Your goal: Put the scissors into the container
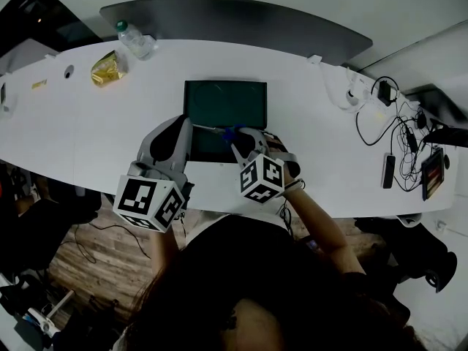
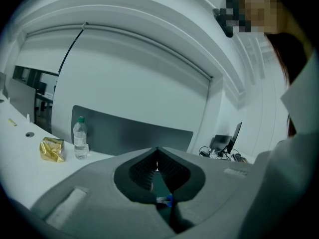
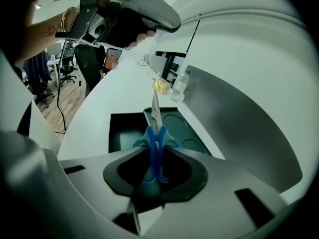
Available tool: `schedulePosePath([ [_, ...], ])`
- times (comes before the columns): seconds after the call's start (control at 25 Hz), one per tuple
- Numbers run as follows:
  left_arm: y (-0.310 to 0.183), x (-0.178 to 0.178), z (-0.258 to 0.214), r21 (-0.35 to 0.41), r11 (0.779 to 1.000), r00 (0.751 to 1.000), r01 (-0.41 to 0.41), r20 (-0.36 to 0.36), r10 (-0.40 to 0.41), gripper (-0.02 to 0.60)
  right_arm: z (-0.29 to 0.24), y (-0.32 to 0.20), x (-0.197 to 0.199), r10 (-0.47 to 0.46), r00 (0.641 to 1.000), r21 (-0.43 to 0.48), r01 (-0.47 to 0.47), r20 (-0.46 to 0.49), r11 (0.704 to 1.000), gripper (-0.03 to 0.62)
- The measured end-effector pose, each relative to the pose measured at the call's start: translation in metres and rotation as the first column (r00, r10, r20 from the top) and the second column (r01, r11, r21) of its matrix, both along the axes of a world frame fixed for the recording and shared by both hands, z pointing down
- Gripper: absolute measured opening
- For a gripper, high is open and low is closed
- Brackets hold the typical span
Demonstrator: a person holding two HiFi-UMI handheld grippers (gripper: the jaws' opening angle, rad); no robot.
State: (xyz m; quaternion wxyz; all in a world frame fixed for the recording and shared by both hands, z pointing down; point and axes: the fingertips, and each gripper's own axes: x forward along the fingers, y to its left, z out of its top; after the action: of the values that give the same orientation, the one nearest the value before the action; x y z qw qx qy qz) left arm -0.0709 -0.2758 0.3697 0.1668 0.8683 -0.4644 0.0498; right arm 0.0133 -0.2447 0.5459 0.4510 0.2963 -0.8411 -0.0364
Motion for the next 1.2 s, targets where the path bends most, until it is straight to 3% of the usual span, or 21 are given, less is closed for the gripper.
schedulePosePath([
  [0.72, -0.014, -0.007, 0.017, -0.045, 0.998, 0.999, 0.036, 0.016, -0.035, 0.012, 0.057, 0.001, -0.002, -0.104, 0.986, -0.119, 0.089, -0.133, 0.989, 0.094],
  [1.2, -0.015, -0.012, 0.029, -0.078, 0.995, 0.998, 0.057, 0.016, -0.056, 0.011, 0.084, 0.006, -0.005, -0.133, 0.971, -0.203, 0.092, -0.2, 0.975, 0.094],
])
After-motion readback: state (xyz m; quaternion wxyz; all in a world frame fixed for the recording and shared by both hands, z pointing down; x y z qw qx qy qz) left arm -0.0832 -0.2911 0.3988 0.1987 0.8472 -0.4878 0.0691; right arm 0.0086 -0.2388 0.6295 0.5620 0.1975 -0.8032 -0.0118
